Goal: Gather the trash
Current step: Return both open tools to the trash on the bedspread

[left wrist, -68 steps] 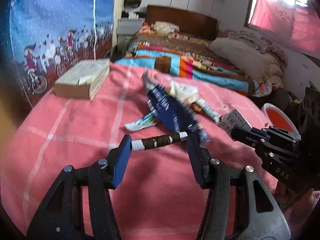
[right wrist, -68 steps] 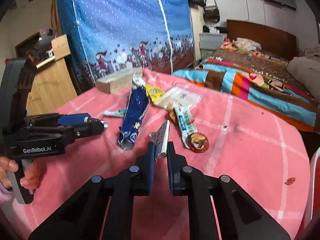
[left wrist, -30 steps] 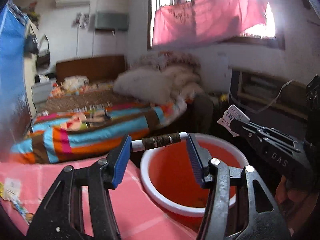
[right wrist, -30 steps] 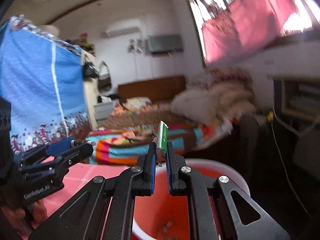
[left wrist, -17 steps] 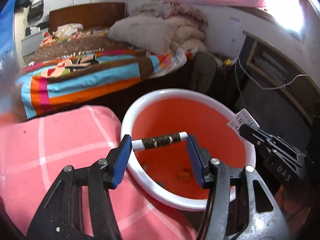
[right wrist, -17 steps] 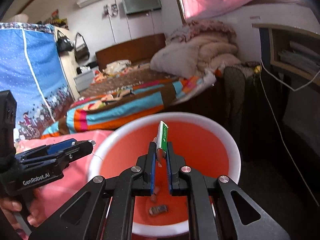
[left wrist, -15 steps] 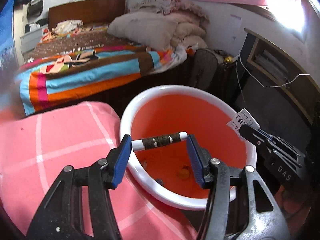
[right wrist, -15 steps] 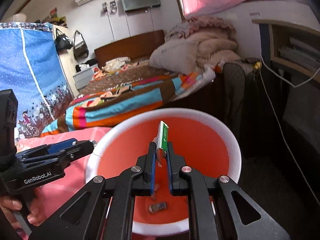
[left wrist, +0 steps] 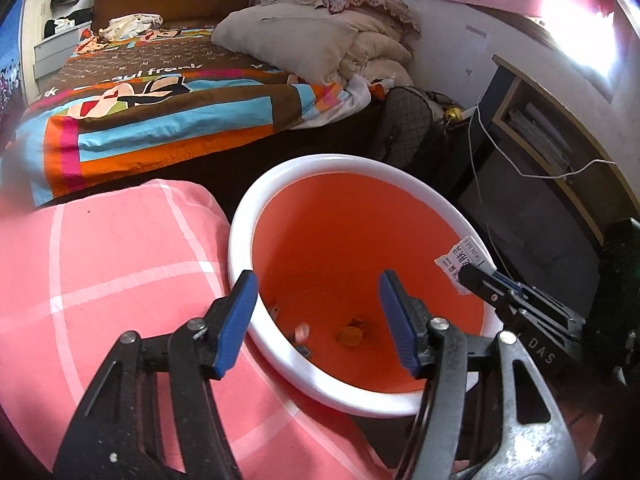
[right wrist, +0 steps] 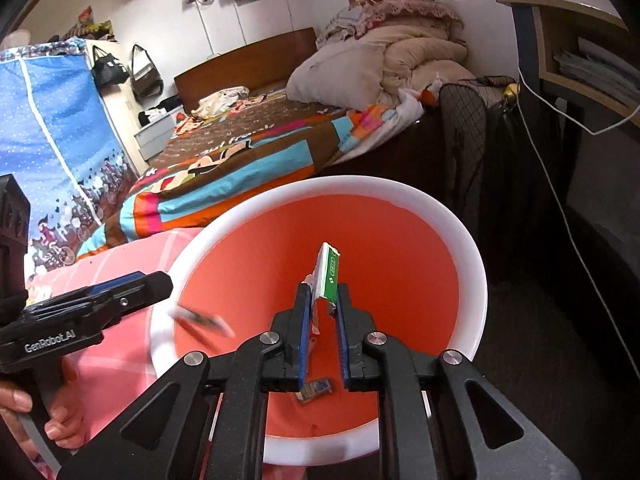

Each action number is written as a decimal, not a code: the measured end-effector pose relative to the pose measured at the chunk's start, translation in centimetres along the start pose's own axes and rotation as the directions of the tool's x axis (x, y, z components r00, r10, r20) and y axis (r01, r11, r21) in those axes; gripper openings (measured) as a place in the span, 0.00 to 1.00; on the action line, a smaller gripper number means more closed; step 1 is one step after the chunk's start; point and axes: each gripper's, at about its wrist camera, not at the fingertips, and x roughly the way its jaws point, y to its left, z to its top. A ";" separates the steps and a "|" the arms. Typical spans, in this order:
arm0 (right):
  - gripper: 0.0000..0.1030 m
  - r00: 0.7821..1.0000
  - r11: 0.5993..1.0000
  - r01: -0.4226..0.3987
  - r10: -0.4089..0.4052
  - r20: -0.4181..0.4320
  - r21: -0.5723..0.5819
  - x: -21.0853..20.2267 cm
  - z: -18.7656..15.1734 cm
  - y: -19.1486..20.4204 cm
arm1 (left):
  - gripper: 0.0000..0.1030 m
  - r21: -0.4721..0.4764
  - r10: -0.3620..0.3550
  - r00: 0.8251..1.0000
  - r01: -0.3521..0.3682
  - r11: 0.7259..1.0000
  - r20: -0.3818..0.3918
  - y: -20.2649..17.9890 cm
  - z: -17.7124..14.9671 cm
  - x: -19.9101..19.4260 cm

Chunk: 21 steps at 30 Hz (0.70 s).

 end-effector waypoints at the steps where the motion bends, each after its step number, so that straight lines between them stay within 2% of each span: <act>1: 0.15 1.000 1.000 0.003 -0.003 -0.001 0.001 0.0 0.0 0.0 | 0.66 -0.006 -0.003 1.000 0.003 1.000 0.004 0.1 0.0 -0.1; 3: 0.29 1.000 1.000 0.003 -0.003 -0.001 0.007 0.0 0.0 -0.1 | 0.68 -0.022 -0.010 1.000 0.011 1.000 0.016 0.3 0.1 -0.4; 4: 0.41 1.000 1.000 0.000 0.000 0.005 0.013 -0.1 0.0 -0.1 | 0.69 -0.029 -0.010 1.000 0.011 1.000 0.020 0.4 0.1 -0.5; 5: 0.44 1.000 1.000 -0.005 0.004 0.012 0.020 -0.3 0.0 -0.2 | 0.70 -0.036 -0.008 1.000 0.009 0.999 0.025 0.6 0.2 -0.7; 9: 0.47 1.000 1.000 -0.005 0.005 0.021 0.022 -0.5 0.3 -0.1 | 0.76 -0.053 0.005 0.998 -0.001 0.999 0.069 1.0 0.1 -1.9; 12: 0.54 1.000 1.000 -0.010 0.010 0.022 0.026 -0.5 0.4 0.2 | 0.83 -0.060 0.026 0.993 -0.019 0.998 0.113 1.4 0.1 -3.3; 14: 0.69 0.999 1.000 -0.017 0.016 0.037 0.025 -0.8 0.6 0.5 | 0.85 -0.067 0.048 0.988 -0.038 0.997 0.147 1.7 0.0 -4.3; 16: 0.74 0.998 0.999 -0.028 0.027 0.064 0.019 -1.3 0.9 1.0 | 0.86 -0.075 0.066 0.982 -0.053 0.996 0.177 2.1 -0.2 -5.3; 18: 0.78 0.994 0.999 -0.033 0.033 0.103 0.006 -2.1 1.2 1.7 | 0.91 -0.084 0.084 0.975 -0.068 0.994 0.207 2.6 -0.4 -6.3; 19: 0.80 0.992 0.999 -0.034 0.034 0.118 0.001 -2.3 1.4 2.0 | 0.97 -0.090 0.099 0.969 -0.080 0.993 0.225 2.8 -0.4 -6.9; 21: 0.82 0.988 0.999 -0.039 0.041 0.151 -0.014 -2.9 1.8 2.9 | 1.00 -0.106 0.143 0.950 -0.118 0.987 0.276 3.3 -0.8 -8.3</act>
